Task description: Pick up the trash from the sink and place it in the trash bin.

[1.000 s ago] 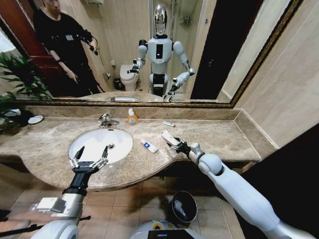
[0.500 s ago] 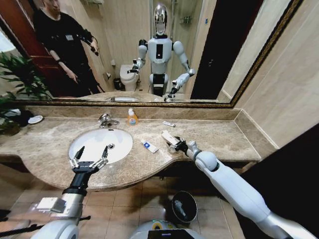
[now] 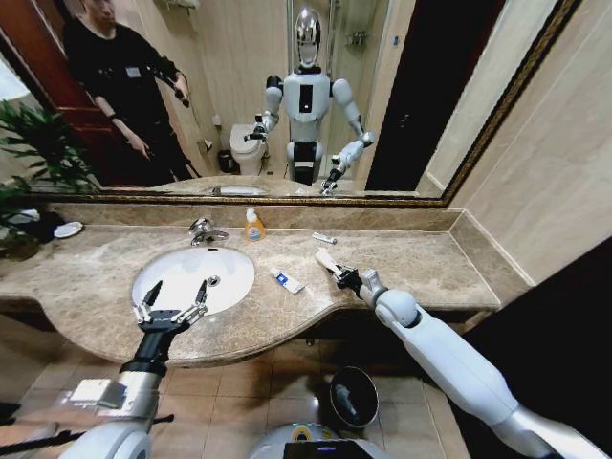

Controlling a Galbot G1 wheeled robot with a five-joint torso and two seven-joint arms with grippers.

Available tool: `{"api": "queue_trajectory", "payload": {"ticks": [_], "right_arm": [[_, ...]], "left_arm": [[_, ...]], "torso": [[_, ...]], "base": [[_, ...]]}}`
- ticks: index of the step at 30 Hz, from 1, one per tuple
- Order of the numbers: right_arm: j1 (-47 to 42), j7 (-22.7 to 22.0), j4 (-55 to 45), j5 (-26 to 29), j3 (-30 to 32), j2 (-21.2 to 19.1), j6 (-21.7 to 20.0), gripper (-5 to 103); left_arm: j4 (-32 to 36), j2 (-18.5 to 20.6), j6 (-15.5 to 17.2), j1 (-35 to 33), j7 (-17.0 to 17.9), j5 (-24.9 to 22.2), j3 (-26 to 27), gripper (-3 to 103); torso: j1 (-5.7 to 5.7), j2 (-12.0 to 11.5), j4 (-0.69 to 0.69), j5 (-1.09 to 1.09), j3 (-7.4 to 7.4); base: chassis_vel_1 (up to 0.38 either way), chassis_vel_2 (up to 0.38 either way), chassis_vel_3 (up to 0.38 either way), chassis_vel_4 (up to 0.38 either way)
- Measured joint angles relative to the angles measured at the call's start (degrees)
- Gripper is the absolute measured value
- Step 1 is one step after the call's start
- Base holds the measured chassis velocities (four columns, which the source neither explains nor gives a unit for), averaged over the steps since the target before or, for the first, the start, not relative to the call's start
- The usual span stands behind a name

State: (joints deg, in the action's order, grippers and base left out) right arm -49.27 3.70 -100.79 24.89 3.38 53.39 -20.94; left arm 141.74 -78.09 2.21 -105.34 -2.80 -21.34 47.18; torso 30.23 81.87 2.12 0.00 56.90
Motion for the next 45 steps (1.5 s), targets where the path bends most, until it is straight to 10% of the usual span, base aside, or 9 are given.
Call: {"api": "queue_trajectory", "payload": {"ticks": [7, 10, 13, 19, 31, 45], "right_arm": [[-7.1, 9.6, -5.6, 6.9, 9.3, -4.9, 6.4, 0], [-10.1, 22.6, -2.3, 12.5, 16.7, -6.3, 9.8, 0], [-9.9, 48.7, 16.8, 14.9, 26.3, -6.4, 15.1, 0], [-13.0, 73.9, 31.7, 14.3, 32.7, -7.0, 21.4, 0], [-25.2, 81.5, 25.3, 20.8, 41.3, -3.7, 23.0, 0], [-26.4, 83.6, 34.7, -6.2, 43.5, 5.7, 38.0, 0]], "left_arm": [[0.0, 0.0, 0.0, 0.0, 0.0, 0.0, 0.0, 100], [0.0, 0.0, 0.0, 0.0, 0.0, 0.0, 0.0, 100], [0.0, 0.0, 0.0, 0.0, 0.0, 0.0, 0.0, 100], [0.0, 0.0, 0.0, 0.0, 0.0, 0.0, 0.0, 100], [0.0, 0.0, 0.0, 0.0, 0.0, 0.0, 0.0, 100], [0.0, 0.0, 0.0, 0.0, 0.0, 0.0, 0.0, 100]], "torso": [[-0.01, 0.0, -0.01, 0.00, -0.01], [-0.01, 0.0, -0.01, -0.03, -0.01], [-0.01, 0.0, -0.01, 0.02, 0.00], [0.00, 0.0, -0.02, 0.01, 0.00], [-0.01, 0.0, 0.01, -0.07, -0.01], [0.00, 0.0, -0.02, 0.01, -0.01]], "base": [[0.000, 0.000, 0.000, 0.000], [0.000, 0.000, 0.000, 0.000], [0.000, 0.000, 0.000, 0.000], [0.000, 0.000, 0.000, 0.000], [0.000, 0.000, 0.000, 0.000], [0.000, 0.000, 0.000, 0.000]]}}
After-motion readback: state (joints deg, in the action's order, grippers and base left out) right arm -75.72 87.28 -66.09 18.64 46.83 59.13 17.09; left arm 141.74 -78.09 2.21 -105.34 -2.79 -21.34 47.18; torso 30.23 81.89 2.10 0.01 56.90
